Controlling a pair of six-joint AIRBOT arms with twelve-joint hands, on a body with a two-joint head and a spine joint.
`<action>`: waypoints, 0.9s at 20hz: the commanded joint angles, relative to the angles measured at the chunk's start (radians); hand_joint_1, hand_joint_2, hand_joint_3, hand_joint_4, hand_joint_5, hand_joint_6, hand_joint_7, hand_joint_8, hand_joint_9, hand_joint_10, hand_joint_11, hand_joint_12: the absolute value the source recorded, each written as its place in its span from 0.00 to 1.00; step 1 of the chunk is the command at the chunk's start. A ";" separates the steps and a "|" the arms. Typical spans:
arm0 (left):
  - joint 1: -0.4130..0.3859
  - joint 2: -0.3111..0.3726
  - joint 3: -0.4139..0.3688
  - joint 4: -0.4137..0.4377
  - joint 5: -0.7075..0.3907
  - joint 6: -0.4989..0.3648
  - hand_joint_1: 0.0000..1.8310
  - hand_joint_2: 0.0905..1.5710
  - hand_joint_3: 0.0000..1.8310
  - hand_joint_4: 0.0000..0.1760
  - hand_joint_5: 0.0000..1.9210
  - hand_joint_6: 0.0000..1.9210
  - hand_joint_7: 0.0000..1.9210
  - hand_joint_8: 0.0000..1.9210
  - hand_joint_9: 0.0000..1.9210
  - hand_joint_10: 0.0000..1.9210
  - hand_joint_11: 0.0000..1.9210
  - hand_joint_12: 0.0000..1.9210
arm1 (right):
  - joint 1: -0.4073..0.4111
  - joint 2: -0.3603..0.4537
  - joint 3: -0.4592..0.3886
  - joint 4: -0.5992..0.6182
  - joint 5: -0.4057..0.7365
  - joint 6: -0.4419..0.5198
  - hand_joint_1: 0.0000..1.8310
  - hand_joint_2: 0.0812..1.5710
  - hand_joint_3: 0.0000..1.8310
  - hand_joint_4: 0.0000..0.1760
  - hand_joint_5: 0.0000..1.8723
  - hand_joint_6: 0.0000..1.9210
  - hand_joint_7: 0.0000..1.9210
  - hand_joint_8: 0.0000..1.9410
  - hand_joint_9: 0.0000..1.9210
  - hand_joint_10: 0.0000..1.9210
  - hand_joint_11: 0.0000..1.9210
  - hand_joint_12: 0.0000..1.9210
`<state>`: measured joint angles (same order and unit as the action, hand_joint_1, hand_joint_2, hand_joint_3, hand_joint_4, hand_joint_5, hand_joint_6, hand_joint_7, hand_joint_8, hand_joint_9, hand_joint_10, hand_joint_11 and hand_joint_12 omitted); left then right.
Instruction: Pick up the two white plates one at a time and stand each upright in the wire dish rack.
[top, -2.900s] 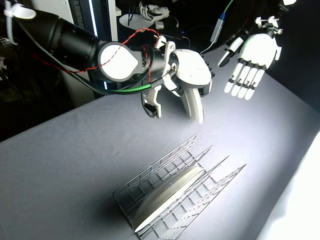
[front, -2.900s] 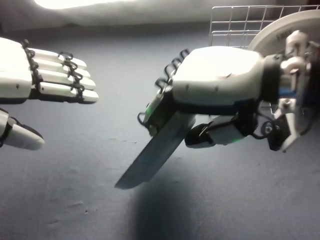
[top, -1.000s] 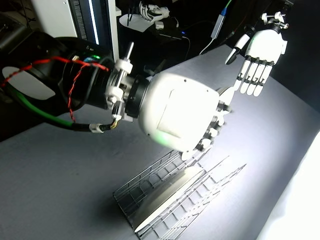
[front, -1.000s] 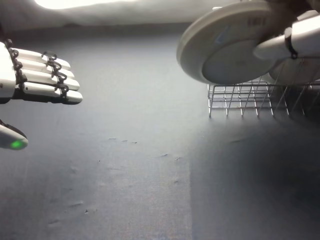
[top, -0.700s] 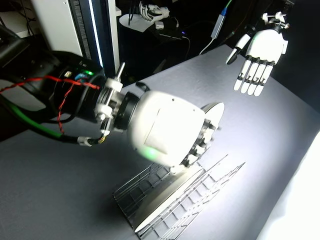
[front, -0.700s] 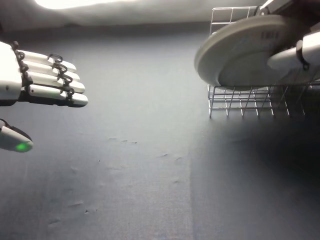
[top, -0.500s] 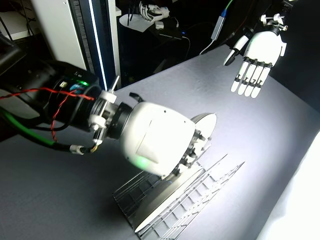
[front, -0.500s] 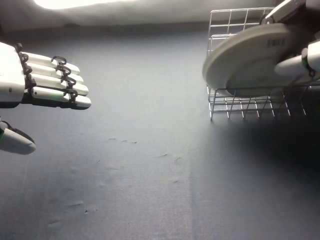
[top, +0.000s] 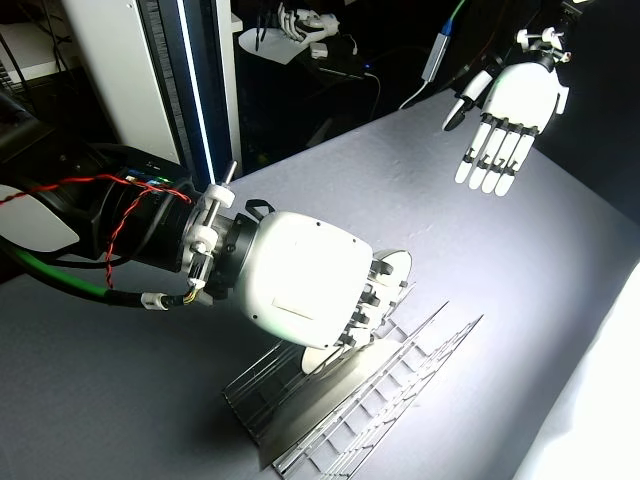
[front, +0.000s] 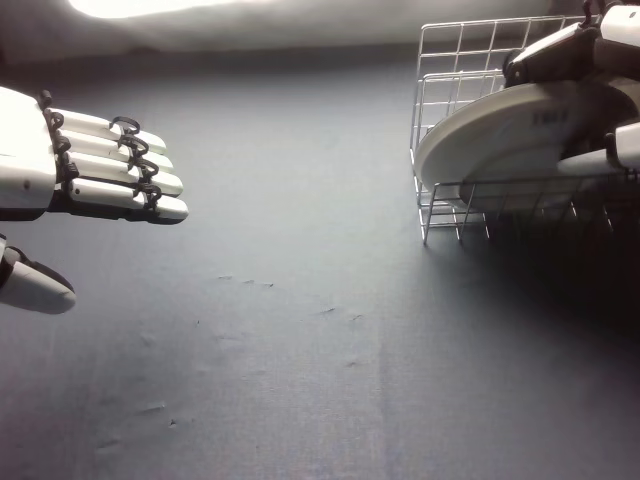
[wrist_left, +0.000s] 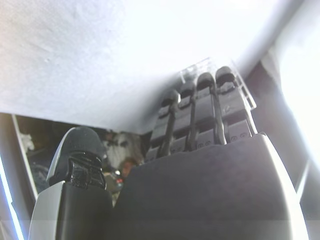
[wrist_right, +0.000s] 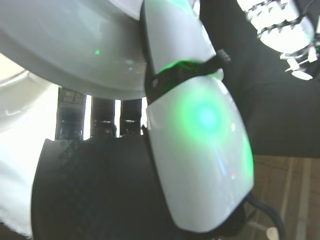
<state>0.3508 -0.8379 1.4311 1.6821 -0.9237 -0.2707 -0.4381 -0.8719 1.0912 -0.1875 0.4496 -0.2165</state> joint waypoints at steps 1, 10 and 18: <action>-0.011 0.005 -0.001 -0.066 -0.011 -0.003 0.00 0.83 0.00 0.00 0.00 0.00 0.00 0.00 0.00 0.00 0.00 0.00 | 0.022 0.007 0.003 0.005 0.126 0.000 0.72 0.65 0.00 0.00 0.36 0.03 0.40 0.01 0.39 0.07 0.23 0.56; -0.011 0.005 -0.011 -0.063 -0.011 -0.003 0.00 0.83 0.00 0.00 0.00 0.00 0.00 0.00 0.00 0.00 0.00 0.00 | 0.138 0.002 -0.033 -0.097 0.126 0.001 0.38 0.63 0.00 0.00 0.02 0.00 0.05 0.00 0.06 0.00 0.00 0.36; -0.047 0.013 -0.037 -0.016 -0.012 -0.002 0.00 0.83 0.00 0.00 0.00 0.00 0.00 0.00 0.00 0.00 0.00 0.00 | 0.140 -0.003 -0.058 -0.604 0.287 0.008 0.20 0.52 0.00 0.00 0.00 0.00 0.00 0.00 0.00 0.00 0.00 0.00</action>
<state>0.3145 -0.8345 1.3891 1.7260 -0.9291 -0.2707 -0.3046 -0.8791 1.0351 -0.8524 0.6380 -0.2115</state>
